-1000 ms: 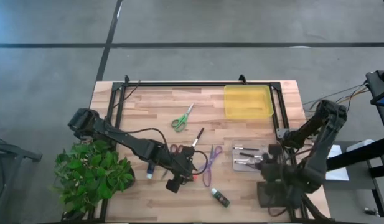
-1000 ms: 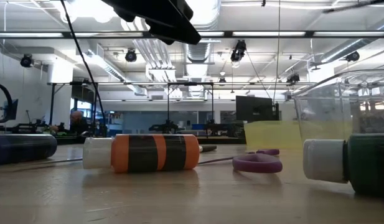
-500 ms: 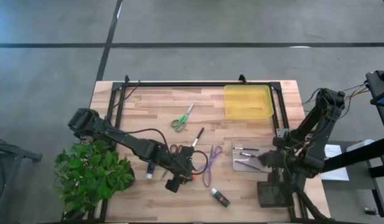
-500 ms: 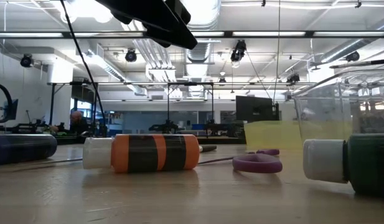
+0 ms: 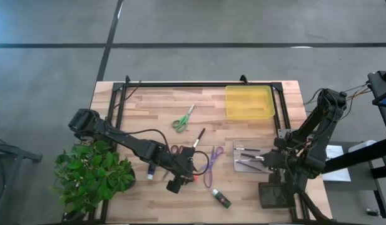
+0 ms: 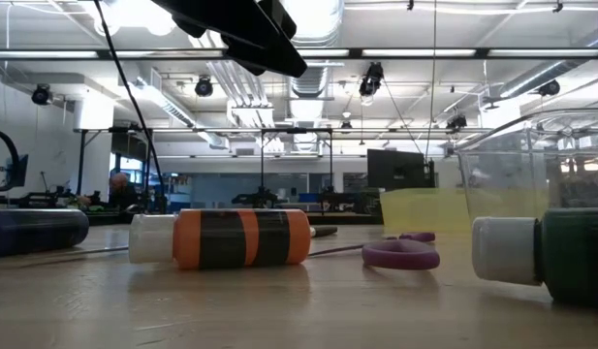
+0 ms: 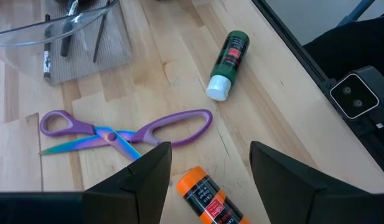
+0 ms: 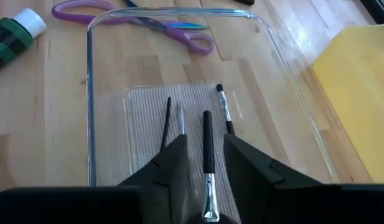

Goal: Pick & Place Paint Supplies
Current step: Put the blush brush into the transparent bin

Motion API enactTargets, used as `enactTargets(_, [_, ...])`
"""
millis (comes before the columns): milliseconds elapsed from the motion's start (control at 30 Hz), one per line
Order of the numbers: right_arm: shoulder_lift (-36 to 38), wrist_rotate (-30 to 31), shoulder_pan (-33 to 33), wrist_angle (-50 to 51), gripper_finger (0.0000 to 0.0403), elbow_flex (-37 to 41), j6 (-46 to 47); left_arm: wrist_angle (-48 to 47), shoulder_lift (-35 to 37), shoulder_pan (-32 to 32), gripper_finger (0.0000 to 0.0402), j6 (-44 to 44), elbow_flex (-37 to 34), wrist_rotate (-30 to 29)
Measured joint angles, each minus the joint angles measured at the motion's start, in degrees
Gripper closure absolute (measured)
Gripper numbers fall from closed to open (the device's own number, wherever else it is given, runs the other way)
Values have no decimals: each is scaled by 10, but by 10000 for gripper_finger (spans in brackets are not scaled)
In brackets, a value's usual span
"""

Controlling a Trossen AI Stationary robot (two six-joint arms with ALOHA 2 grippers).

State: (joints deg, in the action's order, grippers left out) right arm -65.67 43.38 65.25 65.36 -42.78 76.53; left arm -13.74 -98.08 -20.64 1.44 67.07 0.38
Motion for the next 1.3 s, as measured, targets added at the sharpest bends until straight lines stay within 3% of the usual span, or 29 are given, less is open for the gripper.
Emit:
enactTargets(233, [0, 1, 0, 2, 247, 0, 13, -1, 0, 0, 176, -18, 0, -16])
enactTargets(400, [0, 1, 0, 0, 231, 0, 18, -28, 0, 12, 176, -86, 0, -158])
enactTargets(500, [0, 2, -1, 0, 230, 0, 34, -33, 0, 38, 176, -142, 0, -189])
enactTargets(833, [0, 3, 0, -4, 229, 0, 89, -74, -87, 99, 176, -316, 11, -201])
enactTargets(1133, [0, 18, 0, -13, 229, 0, 87, -107, -156, 108, 178, -342, 54, -236])
enactTargets(1300, [0, 18, 0, -15, 229, 0, 86, -137, -177, 109, 212, -361, 66, -235])
